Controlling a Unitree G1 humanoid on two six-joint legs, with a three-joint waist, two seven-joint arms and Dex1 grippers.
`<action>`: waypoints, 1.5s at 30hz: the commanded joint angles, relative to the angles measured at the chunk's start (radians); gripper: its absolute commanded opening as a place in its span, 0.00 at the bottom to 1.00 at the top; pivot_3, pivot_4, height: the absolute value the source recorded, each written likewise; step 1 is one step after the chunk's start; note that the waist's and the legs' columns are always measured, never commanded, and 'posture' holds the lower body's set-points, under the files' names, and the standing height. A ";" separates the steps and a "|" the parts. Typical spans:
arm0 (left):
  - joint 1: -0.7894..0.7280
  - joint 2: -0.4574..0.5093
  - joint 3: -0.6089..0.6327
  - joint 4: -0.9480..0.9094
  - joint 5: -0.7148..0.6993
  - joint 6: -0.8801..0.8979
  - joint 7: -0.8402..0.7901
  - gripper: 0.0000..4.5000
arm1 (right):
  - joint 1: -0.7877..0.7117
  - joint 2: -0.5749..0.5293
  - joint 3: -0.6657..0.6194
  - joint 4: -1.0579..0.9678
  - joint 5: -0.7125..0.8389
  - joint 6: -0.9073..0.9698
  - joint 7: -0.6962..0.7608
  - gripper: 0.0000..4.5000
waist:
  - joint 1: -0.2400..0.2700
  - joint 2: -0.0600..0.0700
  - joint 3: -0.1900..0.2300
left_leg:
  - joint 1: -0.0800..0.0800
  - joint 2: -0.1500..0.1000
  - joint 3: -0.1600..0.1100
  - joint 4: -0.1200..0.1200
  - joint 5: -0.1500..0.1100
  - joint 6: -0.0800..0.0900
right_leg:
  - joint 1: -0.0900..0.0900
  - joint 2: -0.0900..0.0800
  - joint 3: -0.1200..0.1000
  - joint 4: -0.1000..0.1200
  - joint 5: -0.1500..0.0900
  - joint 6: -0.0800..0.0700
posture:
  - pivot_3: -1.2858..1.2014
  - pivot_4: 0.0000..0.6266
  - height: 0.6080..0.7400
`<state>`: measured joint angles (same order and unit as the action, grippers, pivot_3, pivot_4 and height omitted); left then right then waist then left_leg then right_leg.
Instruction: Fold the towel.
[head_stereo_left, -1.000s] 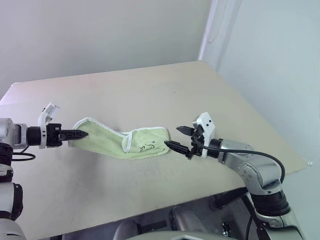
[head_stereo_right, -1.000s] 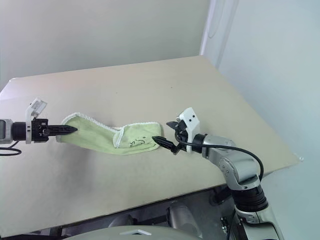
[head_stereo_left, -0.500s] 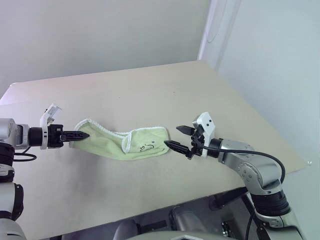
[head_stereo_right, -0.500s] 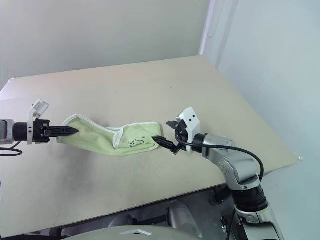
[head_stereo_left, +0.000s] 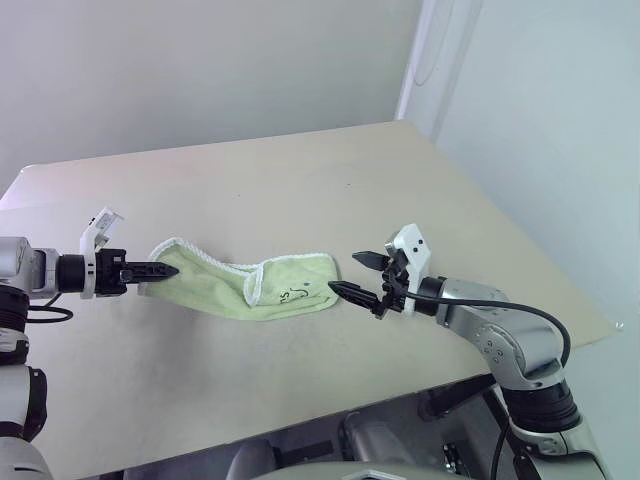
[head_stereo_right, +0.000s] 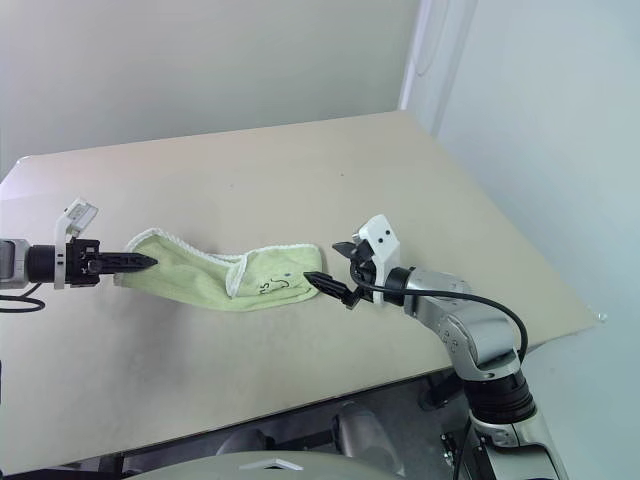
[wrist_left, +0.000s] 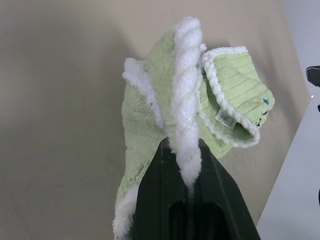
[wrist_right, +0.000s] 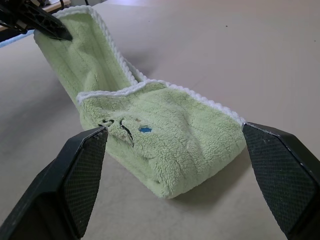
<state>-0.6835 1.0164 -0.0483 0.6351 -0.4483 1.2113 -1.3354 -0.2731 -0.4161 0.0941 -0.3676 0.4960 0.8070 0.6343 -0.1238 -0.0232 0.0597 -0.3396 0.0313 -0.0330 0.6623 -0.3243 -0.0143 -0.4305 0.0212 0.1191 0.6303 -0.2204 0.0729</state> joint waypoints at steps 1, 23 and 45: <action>-0.024 0.013 0.007 -0.019 -0.005 0.002 -0.010 0.01 | -0.007 -0.004 -0.007 -0.021 0.008 -0.019 0.005 1.00 | 0.000 0.000 0.000 | 0.000 0.000 0.000 0.000 0.000 0.000 | 0.000 0.000 0.000 0.000 0.000 0.000 | 0.52 0.00 1.00; -0.024 0.013 0.007 -0.019 -0.005 0.002 -0.010 0.01 | -0.007 -0.004 -0.007 -0.021 0.008 -0.019 0.005 1.00 | 0.000 0.000 0.000 | 0.000 0.000 0.000 0.000 0.000 0.000 | 0.000 0.000 0.000 0.000 0.000 0.000 | 0.52 0.00 1.00; -0.024 0.013 0.007 -0.019 -0.005 0.002 -0.010 0.01 | -0.007 -0.004 -0.007 -0.021 0.008 -0.019 0.005 1.00 | 0.000 0.000 0.000 | 0.000 0.000 0.000 0.000 0.000 0.000 | 0.000 0.000 0.000 0.000 0.000 0.000 | 0.52 0.00 1.00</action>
<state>-0.6835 1.0165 -0.0483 0.6352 -0.4482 1.2113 -1.3356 -0.2731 -0.4161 0.0941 -0.3676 0.4959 0.8070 0.6343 -0.1234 -0.0233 0.0597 -0.3396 0.0313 -0.0330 0.6624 -0.3243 -0.0143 -0.4305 0.0212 0.1191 0.6306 -0.2203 0.0729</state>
